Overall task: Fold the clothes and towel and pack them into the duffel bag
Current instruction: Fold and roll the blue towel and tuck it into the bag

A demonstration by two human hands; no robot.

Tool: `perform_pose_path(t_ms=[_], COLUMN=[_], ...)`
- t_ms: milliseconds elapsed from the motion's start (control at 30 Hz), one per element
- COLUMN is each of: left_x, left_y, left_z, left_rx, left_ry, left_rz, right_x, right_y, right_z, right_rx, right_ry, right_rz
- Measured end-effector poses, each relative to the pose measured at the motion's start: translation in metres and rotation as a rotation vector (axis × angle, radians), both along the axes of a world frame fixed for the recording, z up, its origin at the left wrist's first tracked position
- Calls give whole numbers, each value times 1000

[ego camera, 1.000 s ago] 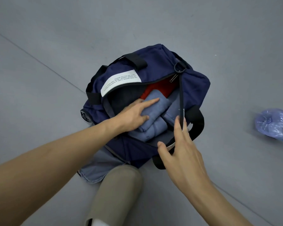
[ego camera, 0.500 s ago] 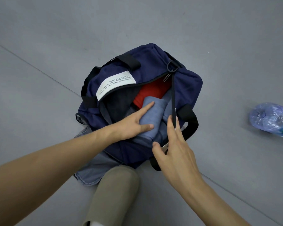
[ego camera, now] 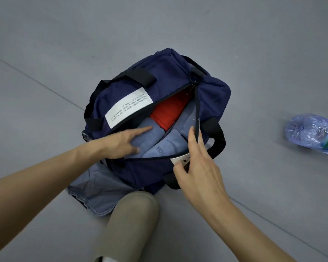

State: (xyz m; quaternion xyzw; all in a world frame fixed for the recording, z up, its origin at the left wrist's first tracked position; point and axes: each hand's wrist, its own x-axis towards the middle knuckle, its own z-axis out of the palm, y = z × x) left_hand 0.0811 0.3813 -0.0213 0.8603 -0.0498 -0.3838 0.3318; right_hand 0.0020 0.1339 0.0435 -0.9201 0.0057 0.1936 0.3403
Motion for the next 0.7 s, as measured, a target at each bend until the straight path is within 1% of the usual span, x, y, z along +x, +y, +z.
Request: perform_pose_path(t_ms=[33,100,200,267,300,333,400,433,467,600,700], left_x=[3,7,6,3,1,-2,-11,-15,-18,-20,-17], left_y=[-5,-14,-19,-18,-18,-20,-25,-26,-27,-34,-46], left_z=[-1,-3,-11,-11,-8,-5,3,6,8,0,-3], left_rx=[-64,-119,-84,3,66,144,322,381,408,384,357], left_ry=[-6,-32,-72,-108,-159,-245,-477,-551,-574,-409,-381], left_rz=[47,80,40,2,-36,-77,-131,-137,-139,-126,-136], right_x=[0,-2,-4,-4,-3,-2,0,0,0,-3,-4], right_y=[0,-1,-4,-6,-6,-7,-6,-6,-5,0,3], right_z=[-1,-1,-2,-1,-1,1,3,3,2,-6,-13], right_rx=[0,-14,-31,-15,-2,13,41,50,54,73,70], right_ry=[0,4,-5,-25,-30,-27,-28,-34,-47,-88,-111], right_rz=[-2,13,47,70,69,58,22,6,-6,-42,-56])
